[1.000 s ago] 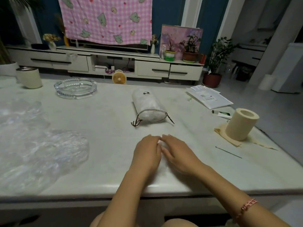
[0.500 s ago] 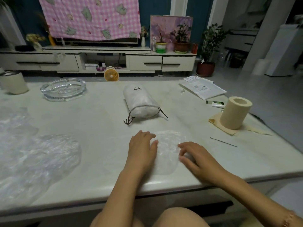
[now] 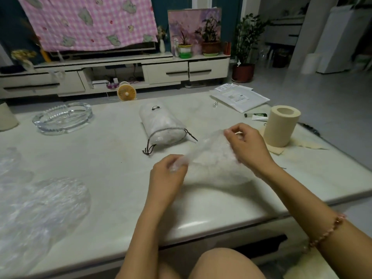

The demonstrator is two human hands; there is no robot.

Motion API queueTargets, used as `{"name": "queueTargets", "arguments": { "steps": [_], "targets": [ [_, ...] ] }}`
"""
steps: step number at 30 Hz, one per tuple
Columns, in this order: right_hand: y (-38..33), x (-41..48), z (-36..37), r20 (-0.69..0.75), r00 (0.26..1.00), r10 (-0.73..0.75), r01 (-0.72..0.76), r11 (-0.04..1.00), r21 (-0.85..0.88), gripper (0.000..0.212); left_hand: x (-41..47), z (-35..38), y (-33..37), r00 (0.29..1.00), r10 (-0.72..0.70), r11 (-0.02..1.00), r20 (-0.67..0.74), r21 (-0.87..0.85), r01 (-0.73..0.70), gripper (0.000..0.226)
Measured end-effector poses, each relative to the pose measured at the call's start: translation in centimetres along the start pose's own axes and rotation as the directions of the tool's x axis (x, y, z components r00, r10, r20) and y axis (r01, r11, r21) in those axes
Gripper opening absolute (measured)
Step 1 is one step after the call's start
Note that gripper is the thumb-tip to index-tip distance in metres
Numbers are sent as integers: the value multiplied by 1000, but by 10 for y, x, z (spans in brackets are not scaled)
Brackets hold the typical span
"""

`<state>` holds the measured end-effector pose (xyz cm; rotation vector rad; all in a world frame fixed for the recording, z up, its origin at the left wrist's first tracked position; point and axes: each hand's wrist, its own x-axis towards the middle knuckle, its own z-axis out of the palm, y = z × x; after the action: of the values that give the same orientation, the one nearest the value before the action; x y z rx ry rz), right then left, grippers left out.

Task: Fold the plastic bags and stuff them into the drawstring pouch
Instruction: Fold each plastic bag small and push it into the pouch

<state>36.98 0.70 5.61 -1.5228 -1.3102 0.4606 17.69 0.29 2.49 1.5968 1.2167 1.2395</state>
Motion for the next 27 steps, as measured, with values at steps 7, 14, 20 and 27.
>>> {"name": "queueTargets", "arguments": {
  "steps": [7,14,20,27],
  "targets": [
    [35,-3,15,86,973,213,-172,924,-342,24,5,-13,-20,919,-355,877,-174,279,391,21],
    [32,-33,33,238,940,-246,336,793,-508,35,0,17,-12,969,230,783,-90,608,-129,43],
    [52,-33,45,657,754,15,501,635,-589,74,4,31,-37,926,-154,584,345,788,-196,54],
    [58,-33,14,640,762,94,446,640,-626,62,-4,19,-40,934,-221,489,282,860,-145,64]
  ]
}}
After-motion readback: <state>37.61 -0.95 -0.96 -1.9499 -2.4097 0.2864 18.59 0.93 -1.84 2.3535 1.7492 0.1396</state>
